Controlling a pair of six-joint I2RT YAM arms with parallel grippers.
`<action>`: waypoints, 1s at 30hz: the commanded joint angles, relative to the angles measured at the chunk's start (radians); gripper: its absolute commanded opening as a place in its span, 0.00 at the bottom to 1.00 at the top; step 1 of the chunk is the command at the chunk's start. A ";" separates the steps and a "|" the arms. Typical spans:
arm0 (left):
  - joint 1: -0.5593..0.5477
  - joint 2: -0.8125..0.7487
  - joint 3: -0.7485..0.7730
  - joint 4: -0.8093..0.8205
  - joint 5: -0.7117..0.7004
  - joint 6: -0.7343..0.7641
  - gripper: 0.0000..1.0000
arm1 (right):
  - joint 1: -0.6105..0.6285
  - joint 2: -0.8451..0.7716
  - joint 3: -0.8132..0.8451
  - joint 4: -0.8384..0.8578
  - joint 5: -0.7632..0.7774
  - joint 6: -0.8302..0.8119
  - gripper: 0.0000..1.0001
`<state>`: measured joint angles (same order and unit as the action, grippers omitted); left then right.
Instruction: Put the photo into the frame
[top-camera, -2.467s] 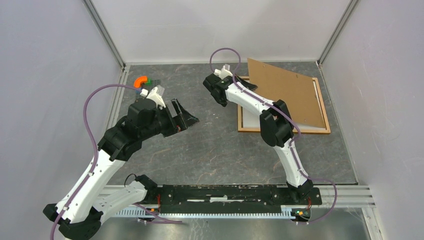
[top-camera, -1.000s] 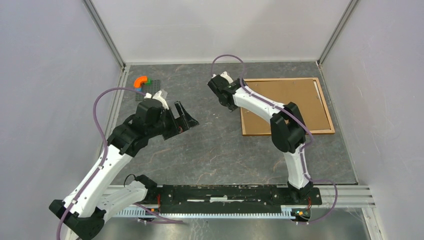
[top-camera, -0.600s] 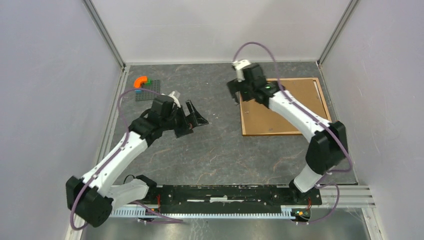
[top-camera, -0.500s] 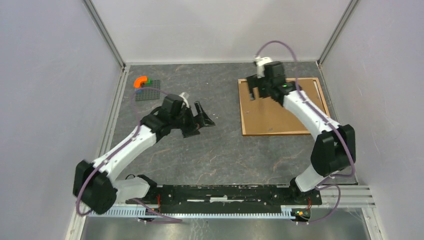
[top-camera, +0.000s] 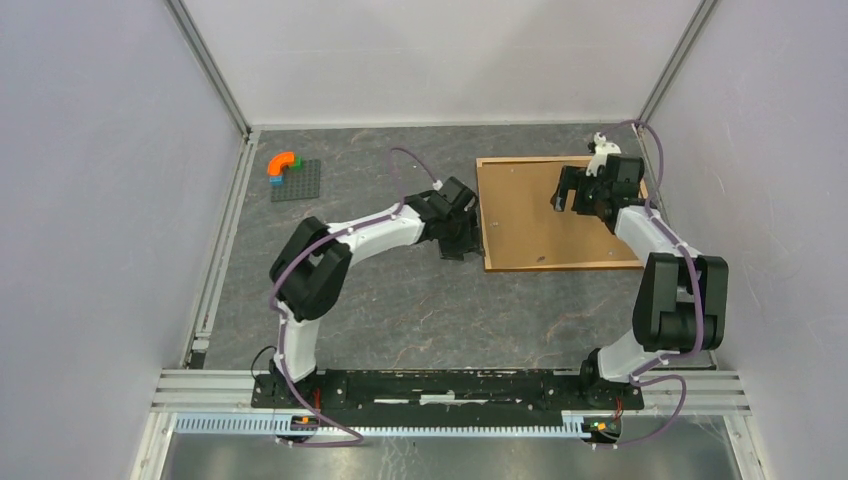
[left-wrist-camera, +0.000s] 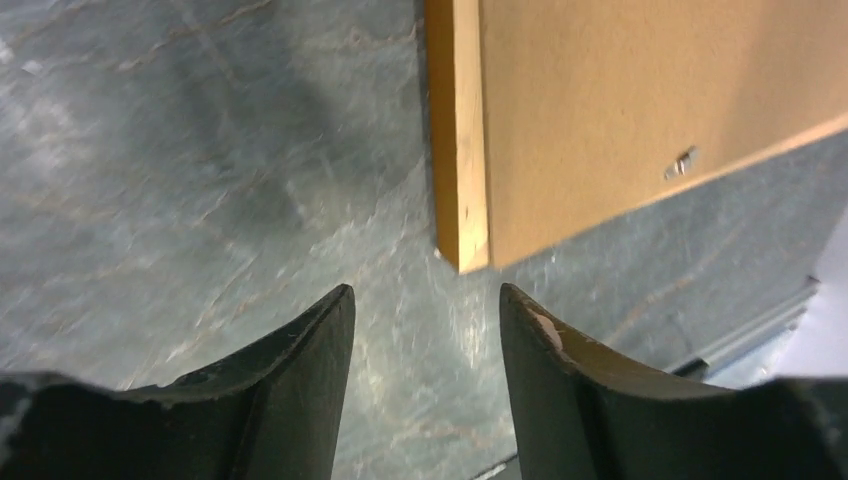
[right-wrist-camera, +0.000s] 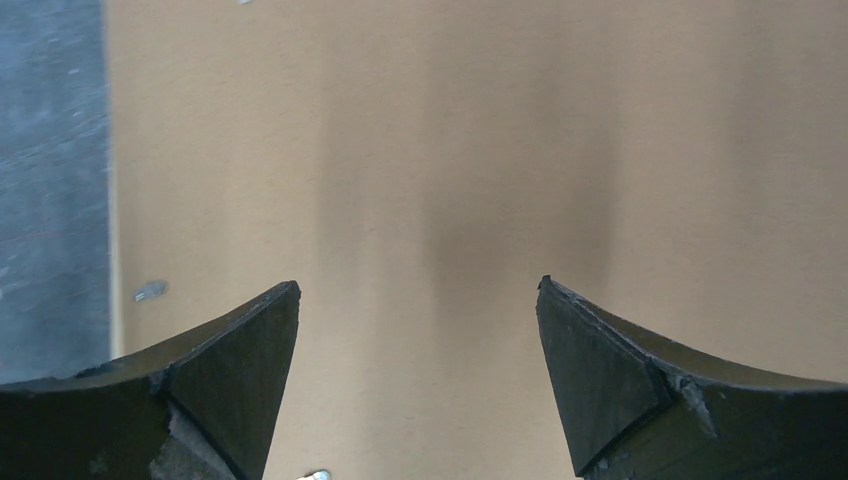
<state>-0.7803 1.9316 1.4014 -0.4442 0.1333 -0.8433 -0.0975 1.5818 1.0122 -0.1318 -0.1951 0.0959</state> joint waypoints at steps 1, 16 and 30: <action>-0.039 0.108 0.141 -0.089 -0.130 0.046 0.58 | 0.010 -0.081 -0.034 0.146 -0.115 0.052 0.93; -0.066 0.243 0.205 -0.129 -0.190 0.023 0.62 | 0.012 -0.099 -0.049 0.159 -0.158 0.058 0.94; -0.093 0.265 0.106 -0.501 -0.365 0.070 0.68 | 0.012 -0.111 -0.043 0.140 -0.124 0.049 0.94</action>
<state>-0.8722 2.1616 1.6623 -0.6575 -0.1184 -0.8345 -0.0856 1.5120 0.9718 -0.0158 -0.3347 0.1455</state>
